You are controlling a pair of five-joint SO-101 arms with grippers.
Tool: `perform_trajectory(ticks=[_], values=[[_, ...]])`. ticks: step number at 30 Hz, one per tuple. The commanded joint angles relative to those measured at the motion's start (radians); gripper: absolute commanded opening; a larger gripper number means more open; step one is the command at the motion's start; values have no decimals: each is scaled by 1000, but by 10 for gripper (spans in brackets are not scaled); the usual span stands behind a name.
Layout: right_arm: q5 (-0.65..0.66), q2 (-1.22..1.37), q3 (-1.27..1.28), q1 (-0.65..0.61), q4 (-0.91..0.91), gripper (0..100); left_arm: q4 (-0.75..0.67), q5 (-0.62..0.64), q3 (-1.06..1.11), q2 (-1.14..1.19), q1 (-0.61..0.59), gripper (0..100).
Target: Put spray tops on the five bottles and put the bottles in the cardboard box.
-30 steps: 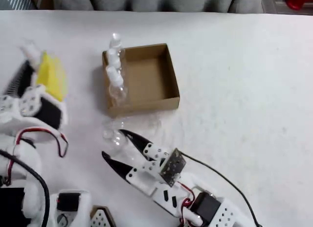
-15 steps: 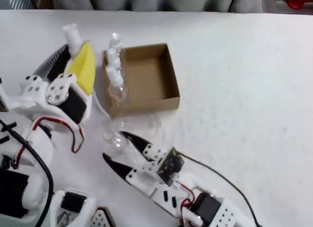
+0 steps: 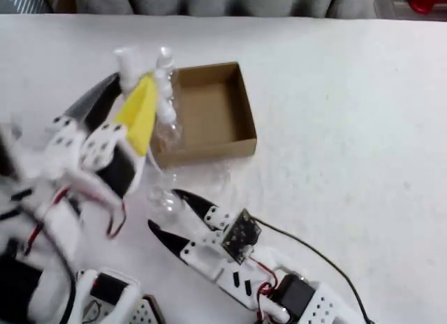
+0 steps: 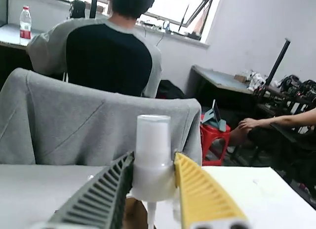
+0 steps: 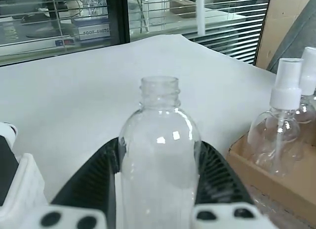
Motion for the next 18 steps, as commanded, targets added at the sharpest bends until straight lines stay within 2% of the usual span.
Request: perform_trajectory(ticks=[1, 5, 18], values=[[8, -8, 9, -4, 4, 16, 5, -12, 35, -58, 8, 24], [8, -8, 9, -4, 5, 16, 5, -57, 98, -117, 16, 24], [8, -7, 9, -4, 5, 16, 12, -37, 239, -282, 16, 24]])
